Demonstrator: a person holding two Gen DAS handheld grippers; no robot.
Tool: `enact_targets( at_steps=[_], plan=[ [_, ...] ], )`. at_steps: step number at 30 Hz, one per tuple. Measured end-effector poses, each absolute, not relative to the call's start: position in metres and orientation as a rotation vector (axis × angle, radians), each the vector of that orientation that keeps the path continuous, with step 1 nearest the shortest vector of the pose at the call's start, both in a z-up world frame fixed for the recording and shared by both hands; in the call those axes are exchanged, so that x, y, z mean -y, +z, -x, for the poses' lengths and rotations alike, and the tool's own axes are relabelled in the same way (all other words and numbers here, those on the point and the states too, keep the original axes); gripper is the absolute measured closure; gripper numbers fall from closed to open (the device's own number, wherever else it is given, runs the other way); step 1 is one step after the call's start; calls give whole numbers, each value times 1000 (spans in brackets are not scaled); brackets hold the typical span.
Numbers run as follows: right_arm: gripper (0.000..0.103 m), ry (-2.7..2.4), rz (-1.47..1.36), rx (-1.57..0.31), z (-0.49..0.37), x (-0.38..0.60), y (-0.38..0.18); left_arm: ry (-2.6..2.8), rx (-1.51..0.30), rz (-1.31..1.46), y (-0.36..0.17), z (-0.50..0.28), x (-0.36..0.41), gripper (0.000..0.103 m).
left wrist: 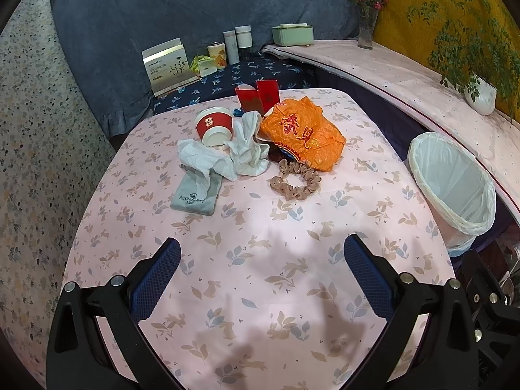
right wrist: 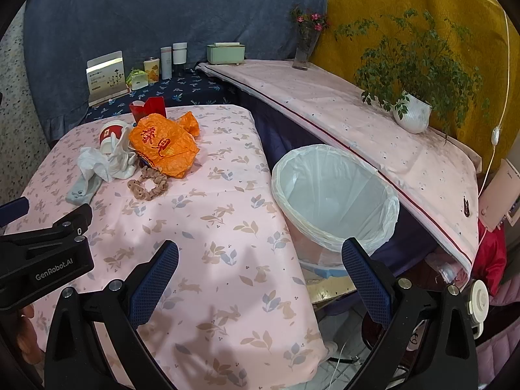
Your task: Collect trash
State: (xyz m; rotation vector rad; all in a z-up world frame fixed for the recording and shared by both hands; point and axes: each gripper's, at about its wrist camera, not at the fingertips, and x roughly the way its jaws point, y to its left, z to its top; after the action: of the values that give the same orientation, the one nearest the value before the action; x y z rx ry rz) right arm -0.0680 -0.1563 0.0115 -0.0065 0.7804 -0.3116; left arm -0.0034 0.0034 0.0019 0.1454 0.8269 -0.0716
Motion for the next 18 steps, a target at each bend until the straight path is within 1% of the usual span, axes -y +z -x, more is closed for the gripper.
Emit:
enact_targets(
  at_steps=[18],
  plan=[
    [7, -330, -21, -783, 66, 166, 8, -72, -830, -143, -1, 0, -1, 7]
  ],
)
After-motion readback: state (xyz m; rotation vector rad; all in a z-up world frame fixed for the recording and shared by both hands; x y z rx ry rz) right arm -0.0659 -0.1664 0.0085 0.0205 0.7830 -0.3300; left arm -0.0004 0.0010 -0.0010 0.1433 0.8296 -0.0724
